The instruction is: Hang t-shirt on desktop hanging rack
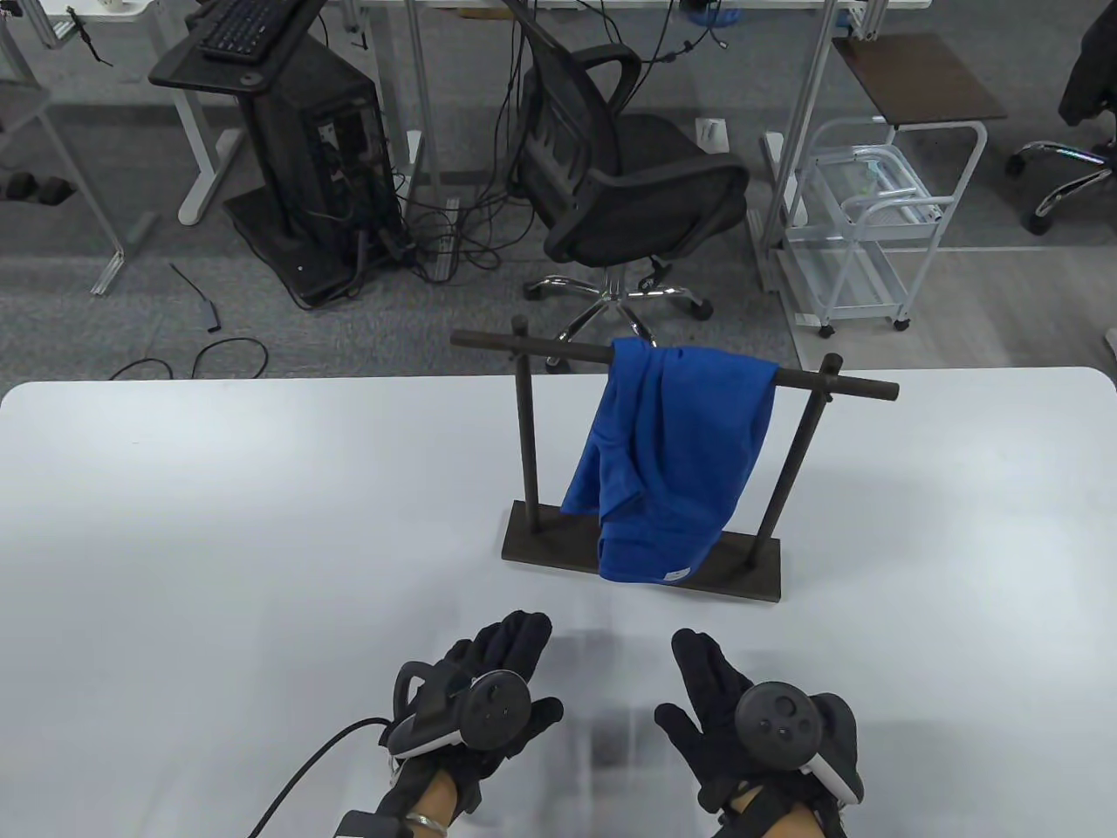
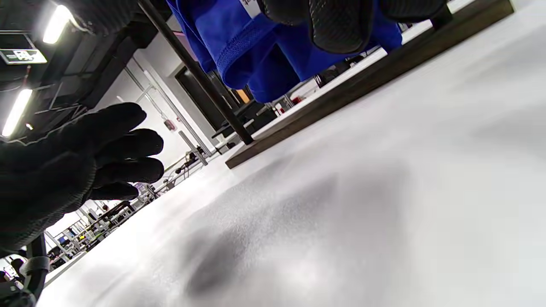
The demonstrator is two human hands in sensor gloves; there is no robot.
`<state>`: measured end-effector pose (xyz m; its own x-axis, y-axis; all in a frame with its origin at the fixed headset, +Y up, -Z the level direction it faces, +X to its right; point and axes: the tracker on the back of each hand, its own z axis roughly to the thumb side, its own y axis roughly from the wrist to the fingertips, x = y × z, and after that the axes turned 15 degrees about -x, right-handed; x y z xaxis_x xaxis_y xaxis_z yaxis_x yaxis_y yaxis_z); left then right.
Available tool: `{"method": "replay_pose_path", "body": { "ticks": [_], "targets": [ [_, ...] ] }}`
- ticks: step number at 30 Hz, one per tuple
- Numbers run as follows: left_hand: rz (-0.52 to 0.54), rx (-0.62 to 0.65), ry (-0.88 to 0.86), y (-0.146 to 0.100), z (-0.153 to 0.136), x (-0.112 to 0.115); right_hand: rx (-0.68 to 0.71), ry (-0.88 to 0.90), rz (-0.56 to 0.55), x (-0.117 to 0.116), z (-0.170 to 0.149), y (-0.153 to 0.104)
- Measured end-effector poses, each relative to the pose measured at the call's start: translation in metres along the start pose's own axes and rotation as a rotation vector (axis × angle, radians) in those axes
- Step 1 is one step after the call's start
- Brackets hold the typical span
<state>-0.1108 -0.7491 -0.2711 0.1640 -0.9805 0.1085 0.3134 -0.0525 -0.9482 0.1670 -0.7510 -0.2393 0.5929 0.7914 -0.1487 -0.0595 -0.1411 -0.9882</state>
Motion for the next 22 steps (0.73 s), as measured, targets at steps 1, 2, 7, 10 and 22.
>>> {"method": "replay_pose_path", "body": {
  "ticks": [1, 2, 7, 10, 22],
  "targets": [
    [-0.014, 0.000, 0.007, 0.001, 0.000, 0.003, -0.009, 0.006, 0.021, -0.001, 0.000, 0.001],
    [-0.022, -0.001, 0.011, 0.001, 0.000, 0.004, -0.013, 0.005, 0.036, -0.003, 0.000, 0.001],
    [-0.037, -0.008, 0.027, 0.000, 0.000, 0.007, -0.016, 0.020, 0.039, -0.004, -0.001, 0.003],
    [-0.037, -0.012, 0.033, 0.000, 0.000, 0.006, -0.017, 0.043, 0.039, -0.004, -0.002, 0.004],
    [-0.032, -0.047, 0.047, -0.004, -0.006, 0.004, 0.050, 0.213, 0.098, -0.012, 0.005, 0.008]
  ]
}}
